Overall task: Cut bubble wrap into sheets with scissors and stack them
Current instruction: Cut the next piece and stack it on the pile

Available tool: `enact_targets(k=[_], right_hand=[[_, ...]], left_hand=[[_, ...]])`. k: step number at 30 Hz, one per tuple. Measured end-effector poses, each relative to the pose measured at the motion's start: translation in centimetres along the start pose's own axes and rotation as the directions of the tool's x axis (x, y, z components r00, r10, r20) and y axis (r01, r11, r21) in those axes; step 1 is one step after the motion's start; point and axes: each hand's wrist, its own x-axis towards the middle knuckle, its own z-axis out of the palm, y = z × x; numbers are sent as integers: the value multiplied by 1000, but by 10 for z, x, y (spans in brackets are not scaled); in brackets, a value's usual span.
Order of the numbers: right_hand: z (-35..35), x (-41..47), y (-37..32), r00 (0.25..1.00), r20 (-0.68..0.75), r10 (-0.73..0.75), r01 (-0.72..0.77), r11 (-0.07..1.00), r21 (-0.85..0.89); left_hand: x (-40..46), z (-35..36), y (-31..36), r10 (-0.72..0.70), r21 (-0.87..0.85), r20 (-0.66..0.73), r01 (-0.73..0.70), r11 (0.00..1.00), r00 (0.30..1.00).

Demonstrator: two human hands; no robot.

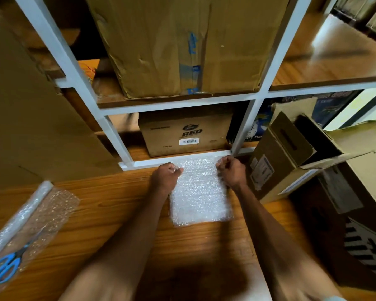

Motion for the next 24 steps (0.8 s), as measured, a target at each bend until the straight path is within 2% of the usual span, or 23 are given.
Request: enact_targets(k=[4, 6, 9, 11, 12, 14, 16, 20, 24], right_hand=[[2, 2, 6, 996, -26, -83, 81, 993, -88], [4, 1, 10, 984, -46, -172, 163, 973, -165], [9, -4, 14, 914, -69, -400, 350, 862, -366], [15, -16, 12, 853, -1, -523, 459, 750, -476], [20, -22, 11, 832, 66, -551, 503, 697, -511], [36, -32, 16, 797, 220, -562, 579, 607, -545], [51, -37, 27, 768, 337, -545, 630, 545, -554], [56, -30, 39, 773, 435, -462, 634, 527, -566], [59, -19, 37, 738, 495, -459, 674, 539, -505]], left_hand=[[6, 5, -5, 27, 87, -55, -23, 996, 998], [4, 8, -8, 54, 135, -100, -40, 990, 993], [-6, 15, -10, 150, 197, -243, -103, 975, 958], [-21, 20, -8, 284, 303, -318, -187, 934, 904], [-30, 23, -7, 360, 378, -306, -234, 896, 882], [-45, 28, -5, 477, 543, -167, -323, 775, 863], [-52, 31, -10, 490, 636, -54, -348, 688, 870], [-55, 29, -14, 492, 672, 31, -383, 635, 870], [-49, 29, -19, 475, 695, 97, -401, 597, 875]])
